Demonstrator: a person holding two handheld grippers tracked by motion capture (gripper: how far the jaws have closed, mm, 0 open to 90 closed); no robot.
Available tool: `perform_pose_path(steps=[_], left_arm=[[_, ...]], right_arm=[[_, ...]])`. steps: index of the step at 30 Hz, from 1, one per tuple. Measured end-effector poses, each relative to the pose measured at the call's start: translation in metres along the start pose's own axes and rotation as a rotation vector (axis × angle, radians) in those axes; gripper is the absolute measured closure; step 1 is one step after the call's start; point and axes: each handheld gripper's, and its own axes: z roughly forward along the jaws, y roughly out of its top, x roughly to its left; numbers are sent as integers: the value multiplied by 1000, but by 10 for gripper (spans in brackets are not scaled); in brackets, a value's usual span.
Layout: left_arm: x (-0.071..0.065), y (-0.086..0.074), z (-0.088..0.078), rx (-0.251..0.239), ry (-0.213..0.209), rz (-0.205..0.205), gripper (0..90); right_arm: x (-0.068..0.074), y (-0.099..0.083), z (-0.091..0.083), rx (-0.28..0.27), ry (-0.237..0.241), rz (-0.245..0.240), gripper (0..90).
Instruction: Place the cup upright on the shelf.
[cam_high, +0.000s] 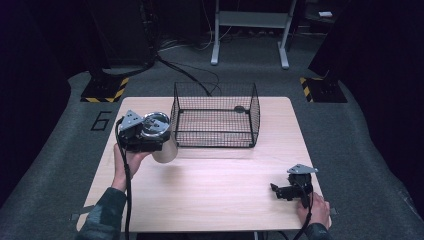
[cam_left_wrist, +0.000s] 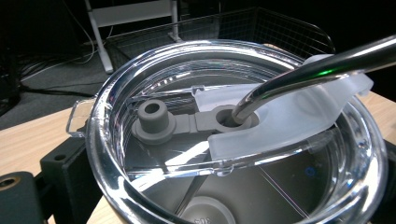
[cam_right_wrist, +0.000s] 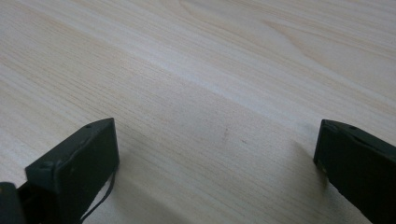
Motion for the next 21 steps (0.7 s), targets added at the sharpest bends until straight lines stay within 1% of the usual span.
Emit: perform_pose_path(steps=[1,2,3,8,14,19,20,21], left_arm=[[-2,2,1,5,-4,8,39],[-2,2,1,5,-4,8,39],[-3,3,3,6,-14,7,39],[-6,7,6,4,-22,11,39],[-12,14,11,14,-39,34,39],[-14,18,14,6,-54,32,39],[-15,20,14,13,-59,35,39],[-16,22,16,5,-60,34,39]], right_arm=[[0,0,0,0,0,0,0],[0,0,0,0,0,0,0],[0,0,0,0,0,0,0],[0,0,0,0,0,0,0],[0,0,0,0,0,-1,0],[0,0,0,0,0,0,0],[0,0,0,0,1,-2,0],[0,0,0,0,0,0,0]])
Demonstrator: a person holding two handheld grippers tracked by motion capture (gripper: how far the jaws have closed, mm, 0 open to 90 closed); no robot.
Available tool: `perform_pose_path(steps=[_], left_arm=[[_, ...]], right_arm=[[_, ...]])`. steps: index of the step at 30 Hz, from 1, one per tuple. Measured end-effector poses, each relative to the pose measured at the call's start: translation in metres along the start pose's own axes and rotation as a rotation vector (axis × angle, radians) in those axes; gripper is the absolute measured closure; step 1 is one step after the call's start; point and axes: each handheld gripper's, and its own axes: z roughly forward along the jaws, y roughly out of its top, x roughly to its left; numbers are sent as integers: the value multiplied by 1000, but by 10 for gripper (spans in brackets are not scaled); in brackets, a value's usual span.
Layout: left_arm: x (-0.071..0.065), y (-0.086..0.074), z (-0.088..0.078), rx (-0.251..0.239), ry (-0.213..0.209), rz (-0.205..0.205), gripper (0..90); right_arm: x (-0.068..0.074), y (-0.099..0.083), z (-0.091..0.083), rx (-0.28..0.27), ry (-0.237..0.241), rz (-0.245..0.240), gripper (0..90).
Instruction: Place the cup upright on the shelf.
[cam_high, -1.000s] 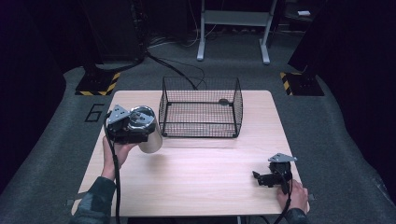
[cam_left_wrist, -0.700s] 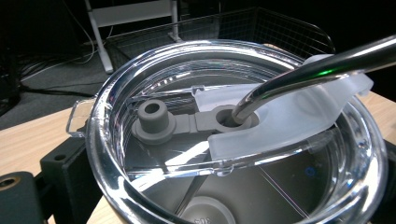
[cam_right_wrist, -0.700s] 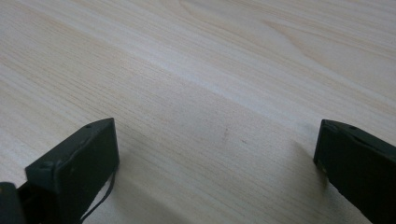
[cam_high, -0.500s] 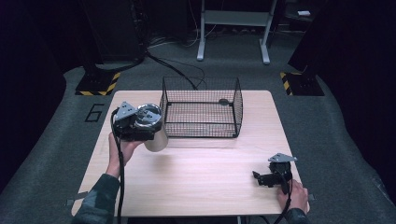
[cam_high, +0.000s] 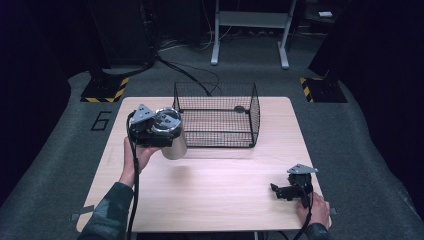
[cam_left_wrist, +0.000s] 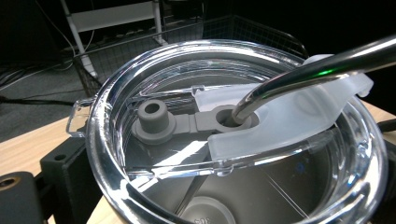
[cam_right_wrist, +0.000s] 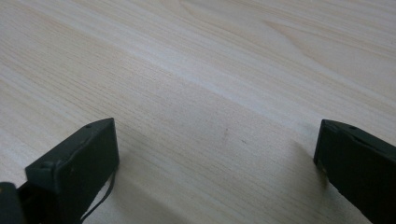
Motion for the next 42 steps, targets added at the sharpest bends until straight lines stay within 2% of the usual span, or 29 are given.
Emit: perform_pose_path(steps=[4,23,25,30,33,41,42], left_arm=[[-2,6,2,4,-12,14,39],[-8,38,17,-14,-44,31,39],[-9,38,18,-21,-42,24,39],[-9,47,21,-17,-46,36,39],[-10,54,24,-34,-39,40,39],[-9,65,30,-41,-30,47,39],[-8,66,31,-32,-33,52,39]], right_arm=[[0,0,0,-1,0,-3,0],[0,0,0,-1,1,-3,0],[0,0,0,-1,1,-3,0],[0,0,0,-1,1,-2,0],[0,0,0,-1,1,-4,0],[0,0,0,-1,1,-3,0],[0,0,0,-1,1,-3,0]])
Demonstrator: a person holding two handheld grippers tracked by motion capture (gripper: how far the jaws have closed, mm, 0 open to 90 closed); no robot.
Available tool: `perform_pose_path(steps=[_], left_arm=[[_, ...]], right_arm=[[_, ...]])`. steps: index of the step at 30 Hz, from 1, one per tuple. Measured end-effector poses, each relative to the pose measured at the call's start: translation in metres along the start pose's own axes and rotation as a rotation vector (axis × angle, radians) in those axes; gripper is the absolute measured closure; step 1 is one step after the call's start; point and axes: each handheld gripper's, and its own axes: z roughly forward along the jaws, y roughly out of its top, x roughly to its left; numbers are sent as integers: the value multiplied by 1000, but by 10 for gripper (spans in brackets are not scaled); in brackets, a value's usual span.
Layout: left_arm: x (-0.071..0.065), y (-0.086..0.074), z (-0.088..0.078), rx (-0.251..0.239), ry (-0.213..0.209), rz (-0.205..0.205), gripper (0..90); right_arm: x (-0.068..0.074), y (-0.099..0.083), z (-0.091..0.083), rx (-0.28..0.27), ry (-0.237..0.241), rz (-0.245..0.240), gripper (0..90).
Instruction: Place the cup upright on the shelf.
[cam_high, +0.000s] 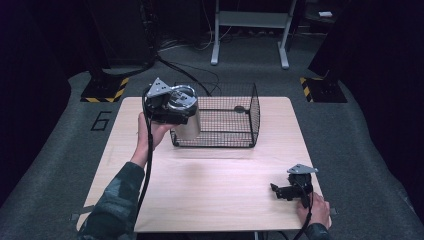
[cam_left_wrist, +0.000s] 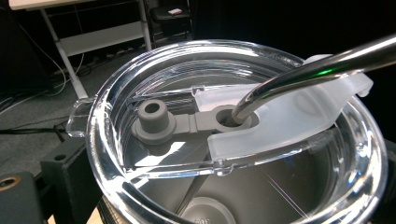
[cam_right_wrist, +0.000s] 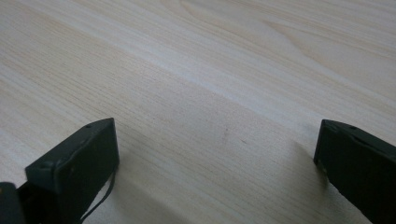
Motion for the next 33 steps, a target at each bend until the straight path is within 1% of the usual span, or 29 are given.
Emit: perform_pose_path(steps=[2,5,6,15,19,21,22,23,24,25,27,28,31,33], left_arm=[[0,1,3,-8,4,-7,39],[1,3,5,-2,2,-5,39],[2,4,8,-4,7,-9,39],[2,14,20,1,6,2,39],[2,19,28,-7,12,-1,39],[2,19,30,-9,14,-3,39],[3,20,31,-1,16,5,39],[3,20,33,0,13,0,39],[3,20,36,6,17,5,39],[3,20,38,4,20,-2,39],[4,20,40,8,21,3,39],[4,21,44,5,22,-4,39],[4,21,47,8,23,-5,39],[5,20,53,13,29,-5,39]], right_arm=[[0,0,0,0,0,0,0],[0,0,0,1,0,1,0],[0,0,0,1,0,1,0],[0,0,0,0,0,0,0],[0,0,0,0,0,0,0],[0,0,0,1,0,1,0],[0,0,0,0,0,0,0],[0,0,0,0,0,0,0],[0,0,0,2,1,3,0],[0,0,0,2,1,3,0],[0,0,0,2,1,2,0],[0,0,0,2,1,3,0],[0,0,0,2,1,2,0],[0,0,0,2,1,3,0]])
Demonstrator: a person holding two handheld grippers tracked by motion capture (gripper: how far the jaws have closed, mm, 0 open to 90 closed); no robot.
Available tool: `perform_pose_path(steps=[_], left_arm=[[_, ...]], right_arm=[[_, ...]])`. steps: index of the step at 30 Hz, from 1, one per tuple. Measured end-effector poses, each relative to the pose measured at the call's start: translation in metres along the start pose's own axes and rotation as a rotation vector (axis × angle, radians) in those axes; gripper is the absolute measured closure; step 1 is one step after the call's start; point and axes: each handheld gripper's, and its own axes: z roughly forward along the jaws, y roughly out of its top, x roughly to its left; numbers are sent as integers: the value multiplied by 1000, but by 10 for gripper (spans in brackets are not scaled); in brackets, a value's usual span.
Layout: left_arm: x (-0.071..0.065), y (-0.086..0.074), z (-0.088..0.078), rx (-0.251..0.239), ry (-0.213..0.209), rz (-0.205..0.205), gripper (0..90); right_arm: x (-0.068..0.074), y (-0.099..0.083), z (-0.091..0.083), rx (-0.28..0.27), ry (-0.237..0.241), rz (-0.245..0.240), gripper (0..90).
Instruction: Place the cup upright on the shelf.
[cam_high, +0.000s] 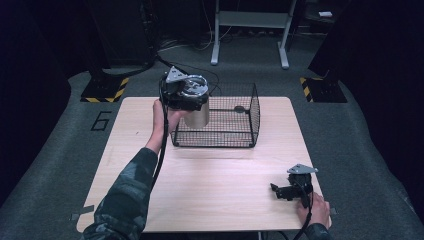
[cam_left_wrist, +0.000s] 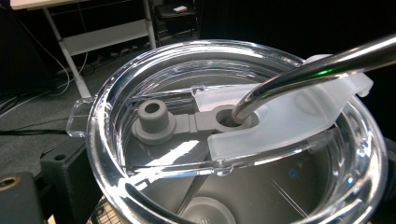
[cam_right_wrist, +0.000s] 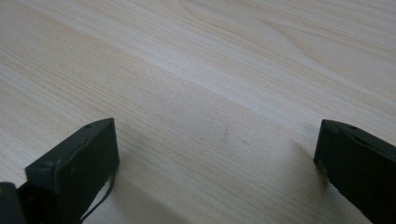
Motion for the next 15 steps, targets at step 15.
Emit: perform_pose_path(steps=[15], left_arm=[[2,-1,27,-4,45,-26,39]], right_arm=[[1,0,0,-5,6,14,0]])
